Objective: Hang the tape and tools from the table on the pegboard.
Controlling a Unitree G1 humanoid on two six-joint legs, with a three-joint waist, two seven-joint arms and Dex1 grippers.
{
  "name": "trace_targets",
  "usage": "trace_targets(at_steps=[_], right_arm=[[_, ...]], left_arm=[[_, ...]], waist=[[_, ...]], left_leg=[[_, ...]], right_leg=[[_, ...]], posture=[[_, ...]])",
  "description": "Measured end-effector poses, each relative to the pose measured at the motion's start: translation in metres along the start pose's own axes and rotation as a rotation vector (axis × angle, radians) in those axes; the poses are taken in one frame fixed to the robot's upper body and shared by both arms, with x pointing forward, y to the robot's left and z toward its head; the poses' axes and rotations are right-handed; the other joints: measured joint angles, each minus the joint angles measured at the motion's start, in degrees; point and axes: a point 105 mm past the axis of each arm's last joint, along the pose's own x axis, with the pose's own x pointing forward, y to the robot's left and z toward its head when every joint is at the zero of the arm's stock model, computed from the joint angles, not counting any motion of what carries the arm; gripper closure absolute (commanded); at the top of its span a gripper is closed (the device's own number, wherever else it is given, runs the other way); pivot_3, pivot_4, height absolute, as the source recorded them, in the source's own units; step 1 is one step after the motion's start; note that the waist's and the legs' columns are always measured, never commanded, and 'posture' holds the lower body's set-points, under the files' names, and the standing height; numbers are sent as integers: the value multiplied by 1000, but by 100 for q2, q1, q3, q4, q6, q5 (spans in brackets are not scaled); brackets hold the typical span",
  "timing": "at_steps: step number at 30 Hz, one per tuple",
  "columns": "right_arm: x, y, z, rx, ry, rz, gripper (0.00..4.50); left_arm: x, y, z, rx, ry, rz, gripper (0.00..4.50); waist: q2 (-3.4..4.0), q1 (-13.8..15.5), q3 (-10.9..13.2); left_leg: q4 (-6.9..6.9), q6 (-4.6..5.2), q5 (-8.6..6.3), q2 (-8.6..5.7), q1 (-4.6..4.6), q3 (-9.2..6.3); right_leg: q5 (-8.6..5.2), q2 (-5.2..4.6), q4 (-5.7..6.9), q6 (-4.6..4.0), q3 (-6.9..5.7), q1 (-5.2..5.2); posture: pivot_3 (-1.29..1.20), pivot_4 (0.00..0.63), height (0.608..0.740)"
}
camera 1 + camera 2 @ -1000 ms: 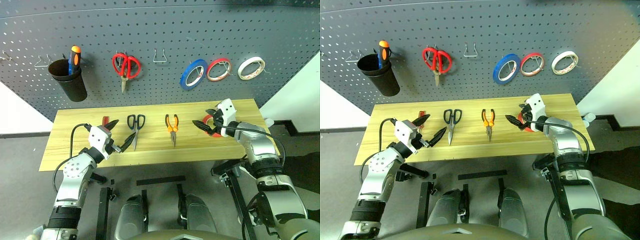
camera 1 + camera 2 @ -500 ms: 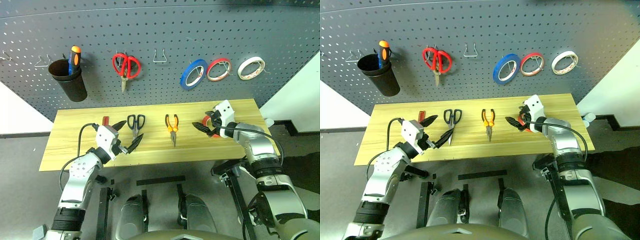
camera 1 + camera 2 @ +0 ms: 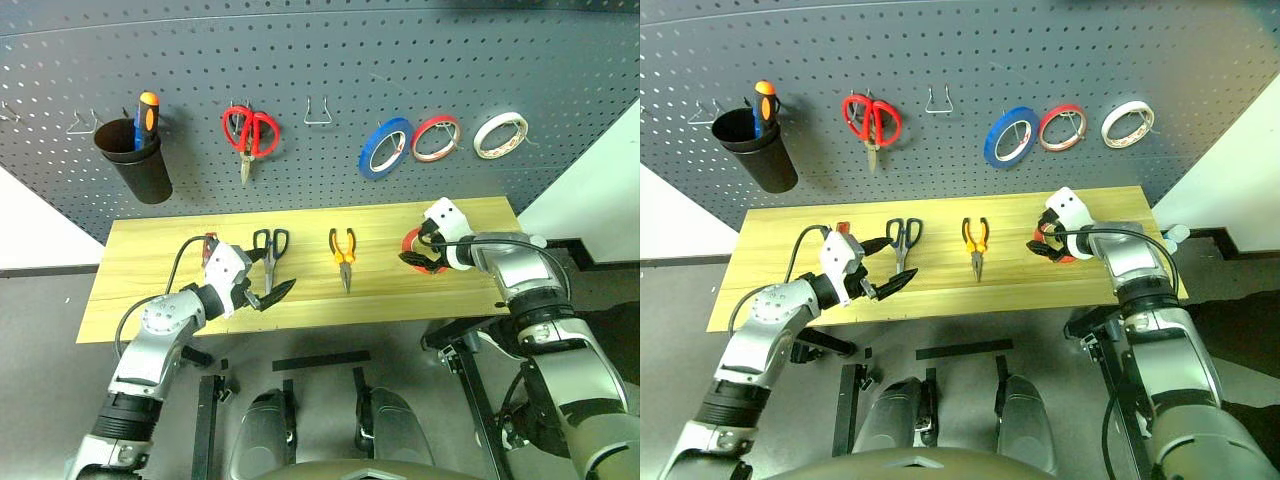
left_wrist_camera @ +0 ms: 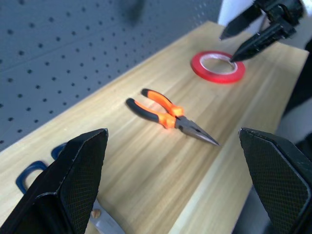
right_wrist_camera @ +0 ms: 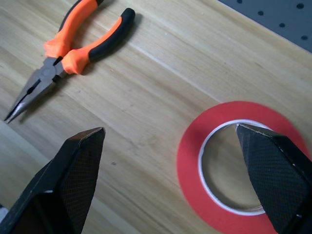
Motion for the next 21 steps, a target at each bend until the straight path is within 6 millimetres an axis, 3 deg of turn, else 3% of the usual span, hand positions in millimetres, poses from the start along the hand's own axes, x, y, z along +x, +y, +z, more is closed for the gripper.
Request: trace_targets(at_steps=[4,10,16,21], right_arm=[[3,-11,-3,-19,65,-35,0],[6,-21,-3,-50,118,-69,0],[13,-17,-13,-69,163,-68,0],[15,-18,-3,-97,152,-81,0]], left_arm=[[0,0,-1,-19,58,-47,14],[12,7,17,5,20,-73,14],[32,11,23,16,-7,-86,14],[43,11,24,25,-13,-95,14]], waist=[[-1,-4,33],[-4,6,269],[-2,-2,503],[-5,-34,645]], left_leg=[[-1,0,0,0,0,0],[0,-3,3,0,1,-3],[-1,-3,3,0,-20,2],[0,-5,4,1,-23,4]], right_leg=[[0,0,1,0,0,-3],[0,0,6,-2,2,-3],[0,-1,8,-1,3,-25],[0,-1,15,-1,3,-32]], posture=[[47,266,740],[43,326,740],[40,365,740],[38,375,740]])
